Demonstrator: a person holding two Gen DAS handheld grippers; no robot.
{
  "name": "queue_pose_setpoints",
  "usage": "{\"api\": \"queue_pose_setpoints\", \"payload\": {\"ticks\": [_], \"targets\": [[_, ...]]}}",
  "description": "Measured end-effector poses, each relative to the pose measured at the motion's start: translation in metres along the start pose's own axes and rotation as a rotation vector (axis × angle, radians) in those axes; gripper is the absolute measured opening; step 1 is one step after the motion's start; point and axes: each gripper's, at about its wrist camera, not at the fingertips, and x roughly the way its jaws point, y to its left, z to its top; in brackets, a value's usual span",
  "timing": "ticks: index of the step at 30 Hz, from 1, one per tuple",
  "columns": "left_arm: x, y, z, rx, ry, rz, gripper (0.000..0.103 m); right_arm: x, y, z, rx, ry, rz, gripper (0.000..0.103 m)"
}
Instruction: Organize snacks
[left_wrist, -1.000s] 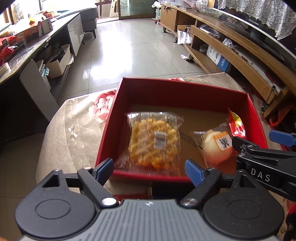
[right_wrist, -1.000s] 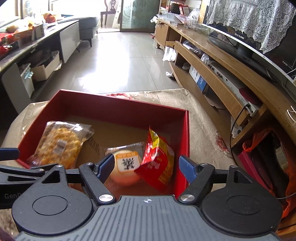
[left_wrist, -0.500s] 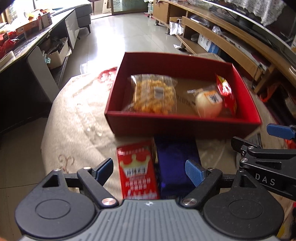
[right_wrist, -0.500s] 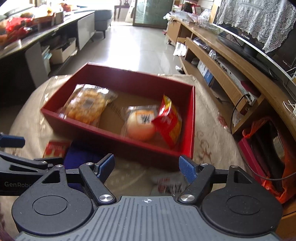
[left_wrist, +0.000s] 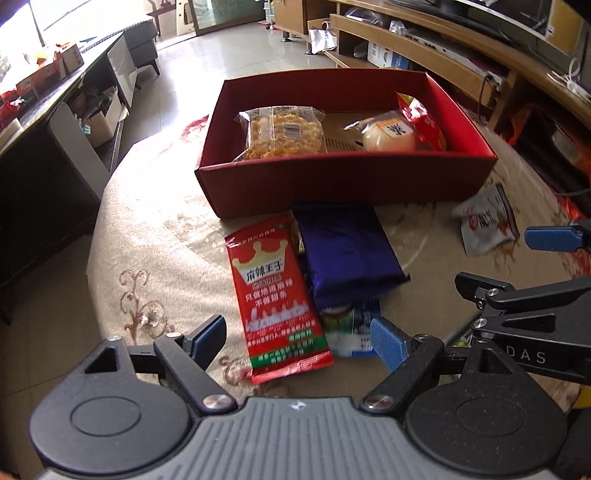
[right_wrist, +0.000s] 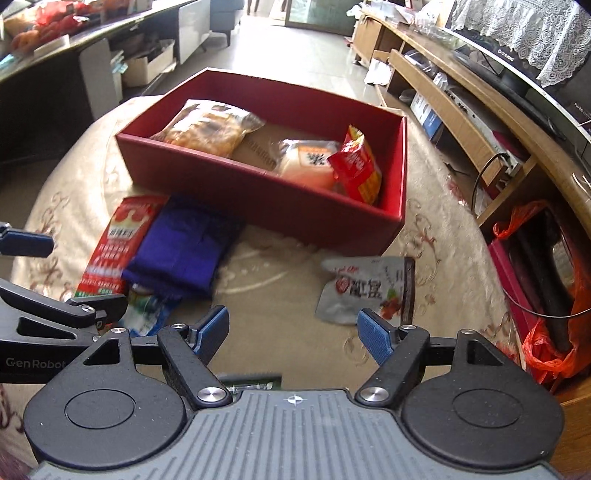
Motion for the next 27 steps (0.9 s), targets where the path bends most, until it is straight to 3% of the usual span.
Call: {"api": "queue_pose_setpoints", "payload": {"ticks": [15,27], "targets": [[0.0,0.005,-0.027,0.046,0.028,0.027,0.082,0.008,0.015,-0.024,-0.074,0.082,0.063,0.085],[0.008,0.035,-0.022,-0.066,0.069,-0.02,0.083,0.028,0.034,-0.042,-0.156,0.173,0.129,0.089]]}}
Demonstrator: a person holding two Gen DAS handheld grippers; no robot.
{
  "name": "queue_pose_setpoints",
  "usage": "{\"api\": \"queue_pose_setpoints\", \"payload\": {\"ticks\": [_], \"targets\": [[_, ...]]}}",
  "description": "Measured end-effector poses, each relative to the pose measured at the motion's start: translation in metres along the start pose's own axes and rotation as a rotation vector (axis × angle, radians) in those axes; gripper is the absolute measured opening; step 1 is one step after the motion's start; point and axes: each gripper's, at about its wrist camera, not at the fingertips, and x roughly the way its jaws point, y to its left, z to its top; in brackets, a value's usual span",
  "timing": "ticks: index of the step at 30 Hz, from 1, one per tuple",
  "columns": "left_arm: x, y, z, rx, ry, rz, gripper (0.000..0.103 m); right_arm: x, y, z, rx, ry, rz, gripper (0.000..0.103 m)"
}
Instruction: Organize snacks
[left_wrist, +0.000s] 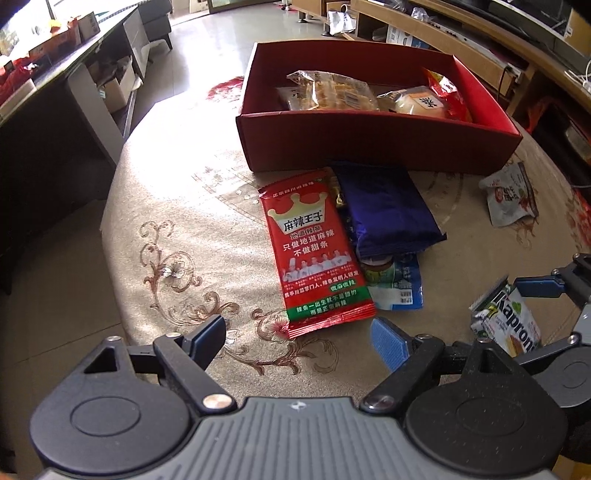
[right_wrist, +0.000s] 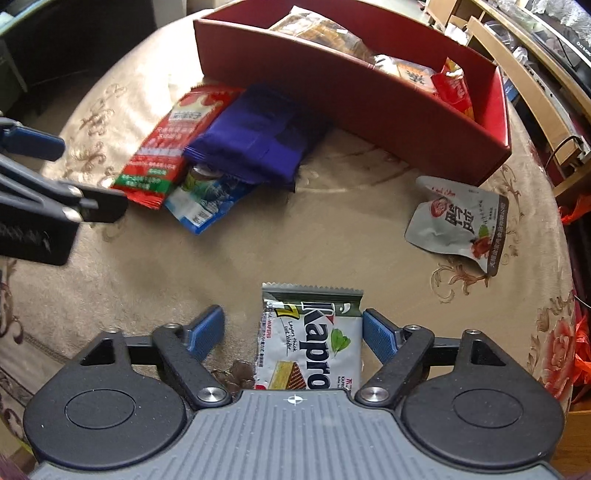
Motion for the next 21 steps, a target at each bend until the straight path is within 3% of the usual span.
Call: {"api": "queue_pose_setpoints", "payload": {"ticks": [3,6,9,11,17,21], "targets": [[-0.001,0.012,0.006,-0.049,-0.001,-0.029,0.083,0.0,-0.007,-0.001,0.04,0.013,0.026,0.089],[0.004,0.019,0.013,-0.085,-0.004,0.002,0.083,-0.001,-0.009,-0.004,0.047,0.009,0.037,0.088],[0.016,0.023,0.019,-0.131,0.019,0.009,0.083,-0.001,-0.016,-0.005,0.078,0.008,0.061,0.081],[0.024,0.023,0.025,-0.16,0.037,-0.008,0.083,-0.004,-0.019,-0.007,0.092,-0.008,0.067,0.066],[0.047,0.012,0.038,-0.155,0.025,0.059,0.084,-0.01,-0.027,-0.012,0.11,-0.023,0.063,0.065],[0.058,0.008,0.043,-0.183,0.051,0.012,0.084,-0.014,-0.037,-0.011,0.139,-0.041,0.06,0.065]]}}
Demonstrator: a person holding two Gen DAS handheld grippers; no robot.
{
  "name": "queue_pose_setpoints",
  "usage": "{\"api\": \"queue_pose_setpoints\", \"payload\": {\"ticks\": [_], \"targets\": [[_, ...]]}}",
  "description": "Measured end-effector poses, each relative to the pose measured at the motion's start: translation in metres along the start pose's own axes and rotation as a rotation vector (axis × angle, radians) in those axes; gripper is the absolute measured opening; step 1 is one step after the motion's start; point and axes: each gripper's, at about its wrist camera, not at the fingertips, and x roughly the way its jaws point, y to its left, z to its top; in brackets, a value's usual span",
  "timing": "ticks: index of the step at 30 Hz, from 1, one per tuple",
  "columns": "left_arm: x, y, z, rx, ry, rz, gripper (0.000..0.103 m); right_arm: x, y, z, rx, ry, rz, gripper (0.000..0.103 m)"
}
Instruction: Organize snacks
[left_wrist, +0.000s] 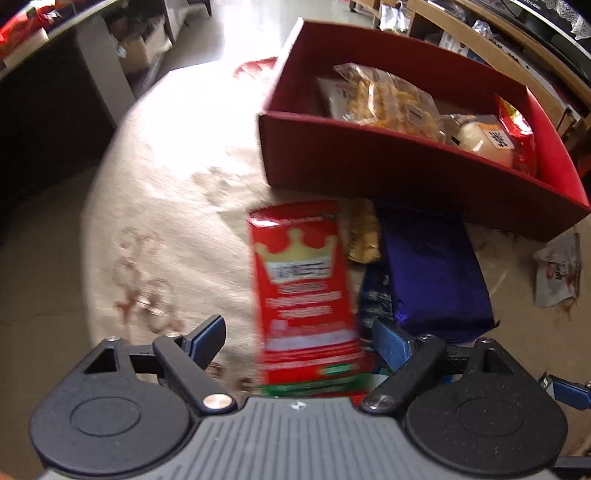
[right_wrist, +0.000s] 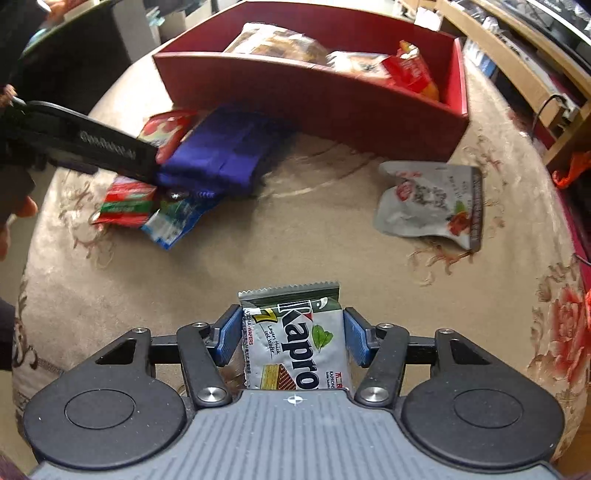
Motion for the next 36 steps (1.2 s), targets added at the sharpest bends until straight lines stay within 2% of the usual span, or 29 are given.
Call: {"api": "queue_pose_setpoints", "payload": {"ticks": [2,7,8,12,15,16,18,22,25,27,29,30,31,32,36], "targets": [[0.0,-0.003,0.001,0.004,-0.007,0.0,0.083,-0.002,0.0,0.001,0.007,-0.012,-0.003,0.065],[-0.005,-0.001,-0.005,0.007,-0.003,-0.039,0.063,-0.003,0.001,0.005,0.005,-0.024,0.0,0.065],[-0.008,-0.002,-0.009,0.02,-0.001,-0.032,0.056,-0.003,0.002,0.007,0.003,-0.025,0.0,0.065],[-0.015,0.008,-0.025,0.04,0.025,-0.036,0.055,-0.005,0.001,0.007,0.0,-0.026,0.004,0.065],[-0.015,0.01,-0.027,0.064,0.015,-0.015,0.056,-0.007,0.002,0.005,-0.005,-0.027,0.006,0.065],[-0.012,0.01,-0.025,0.06,0.016,0.002,0.058,-0.006,0.003,0.006,-0.008,-0.026,0.005,0.065],[-0.009,0.011,-0.02,0.05,0.013,-0.004,0.068,-0.003,0.005,0.007,-0.014,-0.022,0.002,0.065],[-0.002,0.003,-0.013,0.057,-0.006,0.018,0.075,0.005,0.003,0.008,-0.013,0.005,0.004,0.065],[-0.004,0.001,-0.014,0.068,-0.014,0.011,0.068,0.01,0.003,0.007,-0.019,0.016,0.001,0.066],[-0.007,0.0,-0.016,0.074,-0.021,0.002,0.056,0.01,0.004,0.007,-0.029,0.018,0.004,0.068],[-0.01,0.0,-0.018,0.076,-0.025,-0.002,0.051,0.011,0.006,0.005,-0.059,0.024,0.002,0.071],[-0.011,0.001,-0.018,0.074,-0.024,-0.004,0.05,0.011,0.007,0.003,-0.067,0.026,0.0,0.072],[-0.011,0.002,-0.018,0.072,-0.021,-0.007,0.05,0.011,0.007,0.002,-0.074,0.038,0.004,0.08],[-0.011,0.002,-0.018,0.072,-0.018,-0.011,0.05,0.012,0.007,0.001,-0.077,0.052,0.008,0.084],[-0.01,0.002,-0.017,0.065,-0.014,-0.004,0.056,0.012,0.005,-0.003,-0.073,0.036,-0.003,0.079]]}}
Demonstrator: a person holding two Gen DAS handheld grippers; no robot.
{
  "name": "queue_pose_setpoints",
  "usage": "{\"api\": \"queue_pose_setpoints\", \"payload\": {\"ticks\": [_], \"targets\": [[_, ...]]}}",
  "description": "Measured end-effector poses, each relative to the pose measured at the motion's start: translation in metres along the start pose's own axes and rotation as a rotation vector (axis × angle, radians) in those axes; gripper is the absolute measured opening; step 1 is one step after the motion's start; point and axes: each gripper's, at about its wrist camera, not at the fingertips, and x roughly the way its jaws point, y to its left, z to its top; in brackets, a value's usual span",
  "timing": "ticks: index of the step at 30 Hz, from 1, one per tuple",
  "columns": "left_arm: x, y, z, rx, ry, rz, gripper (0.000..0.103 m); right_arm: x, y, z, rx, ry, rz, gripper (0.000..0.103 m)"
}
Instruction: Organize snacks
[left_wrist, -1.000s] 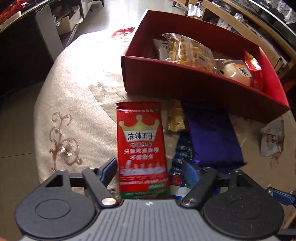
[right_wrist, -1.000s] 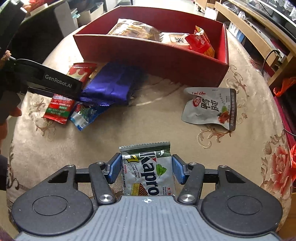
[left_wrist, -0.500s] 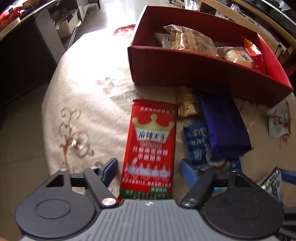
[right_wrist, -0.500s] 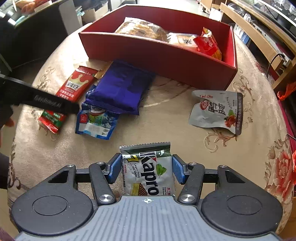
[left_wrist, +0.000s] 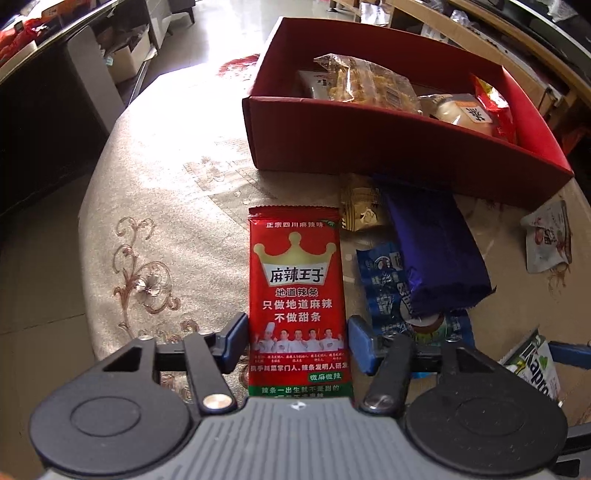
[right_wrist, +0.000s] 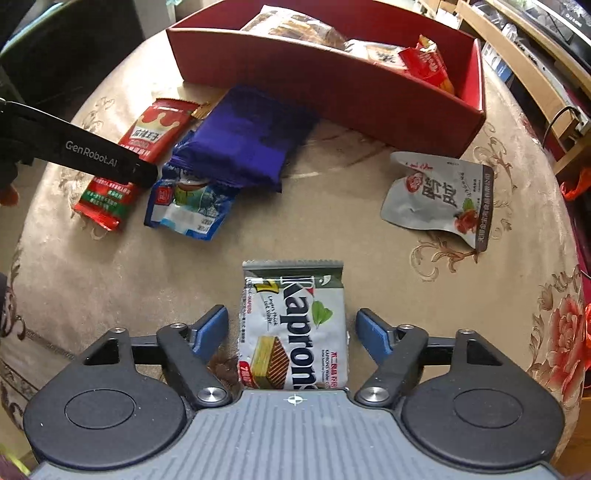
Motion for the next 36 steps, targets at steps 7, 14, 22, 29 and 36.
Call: {"api": "queue_pose_setpoints", "payload": {"ticks": [7,14,22,29,36], "targets": [[0.0,-0.005,-0.002,0.03,-0.016,0.018,0.055,-0.002,0.001,0.002,0.009,-0.013,-0.01,0.064],[-0.012,-0.014,-0.013,0.087,-0.012,-0.006,0.047,-0.014,0.002,0.006,0.016,-0.057,-0.02,0.064],[-0.028,-0.015,-0.017,0.096,-0.039,-0.012,0.046,-0.02,0.007,0.015,0.012,-0.084,-0.023,0.064],[-0.038,-0.018,-0.023,0.125,-0.066,0.001,0.045,-0.022,0.008,0.022,0.003,-0.1,-0.026,0.064],[-0.022,-0.021,-0.034,0.154,-0.006,0.018,0.048,-0.017,0.011,0.021,-0.016,-0.075,-0.019,0.064]]}}
